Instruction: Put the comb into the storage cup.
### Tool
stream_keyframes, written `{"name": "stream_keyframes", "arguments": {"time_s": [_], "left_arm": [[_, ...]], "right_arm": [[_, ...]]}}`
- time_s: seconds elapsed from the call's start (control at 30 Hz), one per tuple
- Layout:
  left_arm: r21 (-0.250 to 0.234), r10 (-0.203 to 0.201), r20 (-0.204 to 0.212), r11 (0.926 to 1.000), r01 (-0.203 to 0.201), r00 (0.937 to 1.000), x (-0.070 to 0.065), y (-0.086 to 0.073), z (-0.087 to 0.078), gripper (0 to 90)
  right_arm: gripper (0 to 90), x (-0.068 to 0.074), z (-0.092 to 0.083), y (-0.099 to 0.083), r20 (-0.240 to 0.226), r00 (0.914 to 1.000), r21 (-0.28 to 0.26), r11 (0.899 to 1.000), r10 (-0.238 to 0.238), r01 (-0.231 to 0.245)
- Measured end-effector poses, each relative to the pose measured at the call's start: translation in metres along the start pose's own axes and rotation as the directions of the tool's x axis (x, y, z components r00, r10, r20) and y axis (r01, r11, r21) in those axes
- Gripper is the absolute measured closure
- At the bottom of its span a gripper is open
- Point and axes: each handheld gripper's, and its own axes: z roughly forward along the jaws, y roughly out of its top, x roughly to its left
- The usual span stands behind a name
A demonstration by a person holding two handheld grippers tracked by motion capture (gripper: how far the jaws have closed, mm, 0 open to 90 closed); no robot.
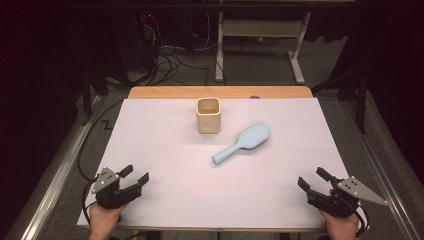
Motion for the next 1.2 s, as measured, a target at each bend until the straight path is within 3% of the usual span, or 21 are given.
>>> {"name": "stream_keyframes", "arguments": {"time_s": [1.2], "left_arm": [[0.004, 0.003, 0.003, 1.0, -0.003, 1.0, -0.0002, -0.0003, 0.0006, 32.0]], "right_arm": [[25.3, 0.0027, -0.0018, 0.0021, -0.023, 0.9996, -0.015, 1.0, 0.015, -0.015]]}}
